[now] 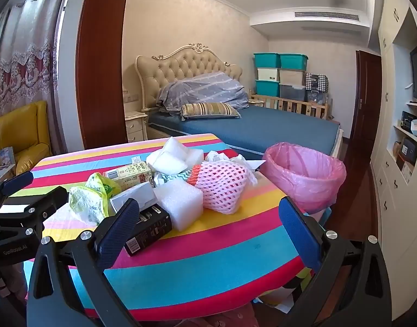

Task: Collect trash

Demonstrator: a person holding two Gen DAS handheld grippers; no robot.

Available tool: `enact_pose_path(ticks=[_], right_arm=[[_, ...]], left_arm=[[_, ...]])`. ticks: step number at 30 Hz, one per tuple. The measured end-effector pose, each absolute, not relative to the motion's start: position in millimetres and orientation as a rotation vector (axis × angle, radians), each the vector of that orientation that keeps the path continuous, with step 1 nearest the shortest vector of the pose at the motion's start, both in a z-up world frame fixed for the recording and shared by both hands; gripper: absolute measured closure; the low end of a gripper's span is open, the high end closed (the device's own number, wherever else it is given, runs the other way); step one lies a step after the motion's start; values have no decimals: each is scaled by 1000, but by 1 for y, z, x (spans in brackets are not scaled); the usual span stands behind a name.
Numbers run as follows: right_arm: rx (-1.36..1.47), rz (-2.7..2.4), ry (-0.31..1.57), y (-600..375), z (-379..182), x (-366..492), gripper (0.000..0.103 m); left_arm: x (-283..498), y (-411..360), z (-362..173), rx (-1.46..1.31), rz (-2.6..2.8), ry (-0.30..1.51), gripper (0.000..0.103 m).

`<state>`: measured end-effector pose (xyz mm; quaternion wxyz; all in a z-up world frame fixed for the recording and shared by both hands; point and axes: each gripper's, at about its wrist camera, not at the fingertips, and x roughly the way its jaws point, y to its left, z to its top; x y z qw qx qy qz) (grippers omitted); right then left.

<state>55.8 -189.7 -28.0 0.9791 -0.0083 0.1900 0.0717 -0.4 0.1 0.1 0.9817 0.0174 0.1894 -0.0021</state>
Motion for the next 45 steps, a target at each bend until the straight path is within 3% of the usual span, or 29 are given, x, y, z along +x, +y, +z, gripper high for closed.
enact_pose_path(ticks=[45], right_arm=[[0, 159, 433, -189, -35, 63, 7]], left_arm=[[-3, 0, -4, 33, -4, 399, 4]])
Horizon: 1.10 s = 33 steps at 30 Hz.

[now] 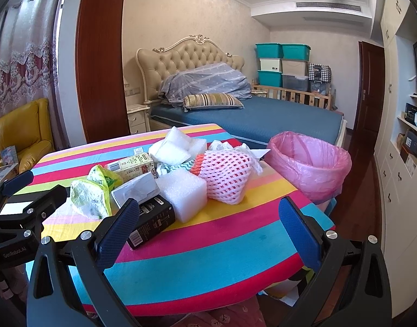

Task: Collect trash

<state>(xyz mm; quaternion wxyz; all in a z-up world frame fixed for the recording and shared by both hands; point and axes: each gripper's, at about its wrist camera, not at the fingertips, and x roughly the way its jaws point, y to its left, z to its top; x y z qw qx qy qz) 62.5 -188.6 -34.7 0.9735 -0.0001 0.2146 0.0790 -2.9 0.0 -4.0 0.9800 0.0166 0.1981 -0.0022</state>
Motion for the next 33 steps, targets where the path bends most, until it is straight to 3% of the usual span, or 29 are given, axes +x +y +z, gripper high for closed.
enact_pose_path(ticks=[33], right_arm=[[9, 164, 448, -185, -38, 61, 7]], left_arm=[[-3, 0, -5, 34, -5, 399, 4]])
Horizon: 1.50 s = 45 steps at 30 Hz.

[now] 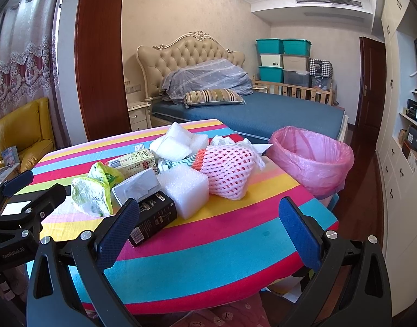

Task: Collect trash

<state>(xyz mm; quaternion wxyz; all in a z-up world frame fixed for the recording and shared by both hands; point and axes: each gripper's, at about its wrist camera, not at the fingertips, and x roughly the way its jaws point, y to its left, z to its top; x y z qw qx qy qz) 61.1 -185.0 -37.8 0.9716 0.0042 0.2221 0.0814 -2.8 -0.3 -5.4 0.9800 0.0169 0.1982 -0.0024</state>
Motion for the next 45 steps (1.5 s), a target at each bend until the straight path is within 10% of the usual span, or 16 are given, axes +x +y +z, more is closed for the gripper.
enact_pose_path(ticks=[45], right_arm=[[-48, 264, 501, -160, -44, 72, 7]], left_arm=[[-3, 13, -11, 47, 36, 423, 4]])
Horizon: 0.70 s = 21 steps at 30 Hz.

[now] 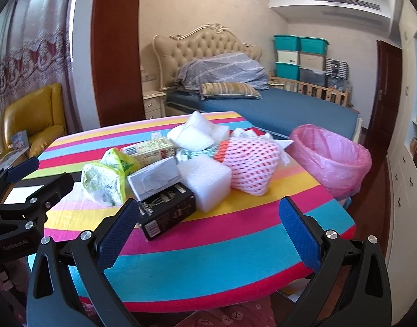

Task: Collect trash
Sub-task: 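Grasp the yellow-green plastic bag with the left tool while the right tool grasps the white paper box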

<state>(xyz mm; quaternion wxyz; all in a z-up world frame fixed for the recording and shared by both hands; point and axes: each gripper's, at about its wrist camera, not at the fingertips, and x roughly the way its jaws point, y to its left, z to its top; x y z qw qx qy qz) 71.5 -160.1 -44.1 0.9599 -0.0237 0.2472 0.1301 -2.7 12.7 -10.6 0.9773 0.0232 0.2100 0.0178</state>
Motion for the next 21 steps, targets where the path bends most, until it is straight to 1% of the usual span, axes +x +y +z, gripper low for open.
enact_pose_path(ticks=[7, 13, 17, 21], right_arm=[[-70, 328, 523, -137, -51, 90, 7], [-61, 371, 563, -116, -60, 110, 7], [-63, 387, 559, -106, -60, 122, 7], [-58, 411, 601, -99, -63, 146, 7]], left_arm=[[4, 42, -24, 67, 134, 480, 4], [11, 79, -34, 21, 224, 533, 4], [14, 89, -40, -6, 230, 558, 4], [21, 92, -49, -33, 223, 585, 4]])
